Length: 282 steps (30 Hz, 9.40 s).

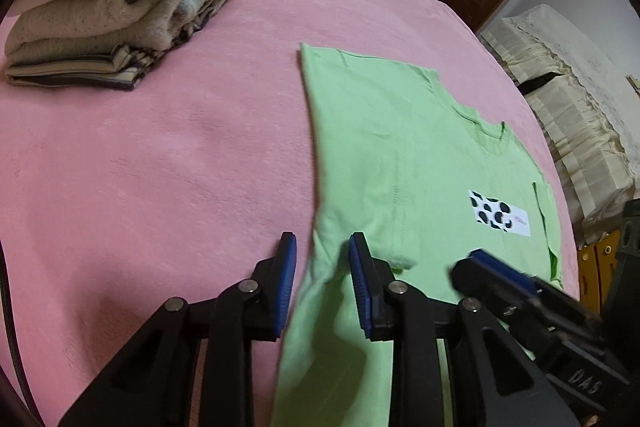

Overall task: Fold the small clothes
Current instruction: 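Grasp the side edge with the left tool and fold it toward the label, then open the left tool and raise both tools above the green T-shirt, then lower both tools to the shirt hem and close them on it, then lift the hem with both tools and fold it over toward the collar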

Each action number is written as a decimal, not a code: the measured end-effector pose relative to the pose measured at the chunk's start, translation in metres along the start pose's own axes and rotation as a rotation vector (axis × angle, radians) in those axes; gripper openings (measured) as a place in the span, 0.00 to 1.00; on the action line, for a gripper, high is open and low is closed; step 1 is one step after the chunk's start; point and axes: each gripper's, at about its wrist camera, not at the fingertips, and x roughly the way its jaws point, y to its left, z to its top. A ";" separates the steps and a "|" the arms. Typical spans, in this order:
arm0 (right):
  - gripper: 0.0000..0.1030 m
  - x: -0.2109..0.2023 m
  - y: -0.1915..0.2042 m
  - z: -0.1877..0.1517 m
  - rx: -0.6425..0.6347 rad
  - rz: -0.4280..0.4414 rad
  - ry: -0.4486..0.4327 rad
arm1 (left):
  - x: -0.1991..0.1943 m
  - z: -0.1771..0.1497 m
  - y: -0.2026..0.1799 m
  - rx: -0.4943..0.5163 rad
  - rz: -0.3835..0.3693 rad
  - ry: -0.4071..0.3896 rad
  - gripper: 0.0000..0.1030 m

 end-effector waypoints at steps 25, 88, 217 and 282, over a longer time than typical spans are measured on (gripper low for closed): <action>0.38 0.025 0.020 0.001 -0.016 0.030 0.006 | 0.011 -0.005 0.018 -0.079 -0.056 0.014 0.10; 0.35 -0.176 0.011 -0.049 0.040 -0.121 -0.170 | -0.175 -0.056 -0.120 0.127 0.096 -0.259 0.84; 0.03 -0.309 -0.206 -0.306 0.189 -0.180 -0.042 | -0.147 -0.276 0.033 -0.017 0.051 0.213 0.07; 0.21 -0.124 -0.363 0.093 0.490 -0.161 -0.212 | 0.069 0.129 -0.038 -0.074 0.073 -0.093 0.27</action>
